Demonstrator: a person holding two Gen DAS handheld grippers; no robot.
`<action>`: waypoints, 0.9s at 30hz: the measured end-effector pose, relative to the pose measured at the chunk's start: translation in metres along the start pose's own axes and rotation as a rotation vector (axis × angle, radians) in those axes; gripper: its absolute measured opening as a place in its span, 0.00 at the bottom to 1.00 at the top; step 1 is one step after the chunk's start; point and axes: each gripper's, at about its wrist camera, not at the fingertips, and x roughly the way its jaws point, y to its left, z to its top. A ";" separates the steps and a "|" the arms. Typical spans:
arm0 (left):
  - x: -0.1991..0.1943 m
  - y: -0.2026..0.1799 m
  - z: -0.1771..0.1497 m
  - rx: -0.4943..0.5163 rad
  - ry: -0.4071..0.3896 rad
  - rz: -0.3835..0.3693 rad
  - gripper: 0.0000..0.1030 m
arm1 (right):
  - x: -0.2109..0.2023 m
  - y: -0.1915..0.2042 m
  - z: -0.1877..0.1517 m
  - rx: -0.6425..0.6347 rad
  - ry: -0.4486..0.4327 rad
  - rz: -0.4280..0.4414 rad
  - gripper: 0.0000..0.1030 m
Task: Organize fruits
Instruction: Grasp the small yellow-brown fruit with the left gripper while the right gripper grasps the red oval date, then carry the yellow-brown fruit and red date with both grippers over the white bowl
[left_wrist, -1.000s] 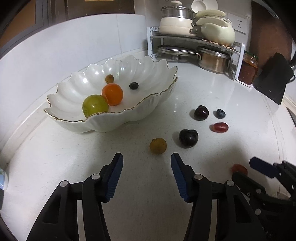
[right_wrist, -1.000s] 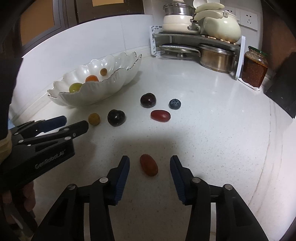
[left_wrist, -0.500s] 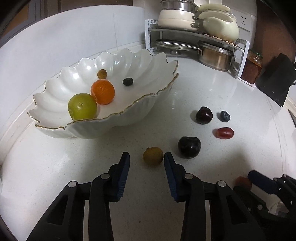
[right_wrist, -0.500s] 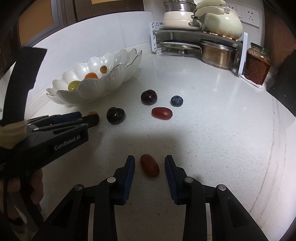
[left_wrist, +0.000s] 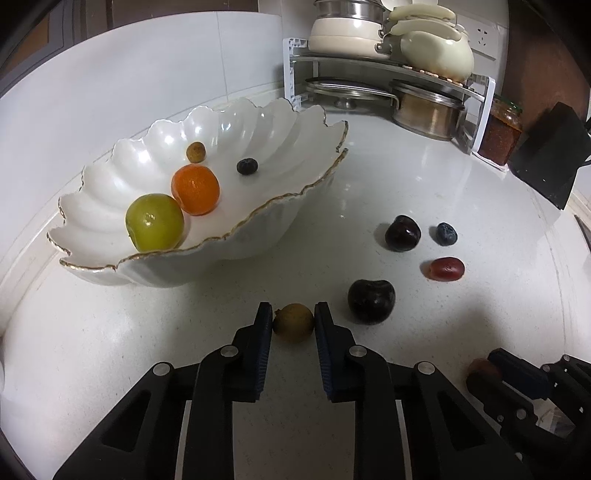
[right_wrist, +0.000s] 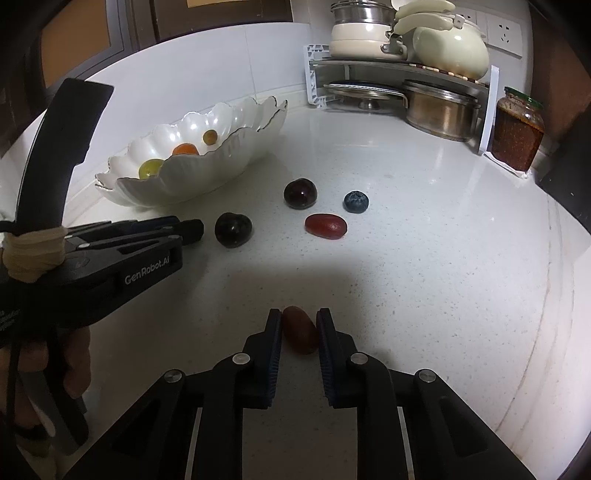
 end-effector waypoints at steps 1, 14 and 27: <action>-0.002 0.000 -0.001 -0.002 0.001 0.000 0.23 | -0.001 0.000 0.000 0.000 -0.002 0.001 0.20; -0.035 0.000 -0.015 -0.015 -0.011 0.031 0.23 | -0.012 -0.002 0.007 -0.016 -0.033 0.035 0.20; -0.084 -0.003 -0.010 -0.039 -0.093 0.070 0.23 | -0.043 0.002 0.032 -0.075 -0.128 0.063 0.20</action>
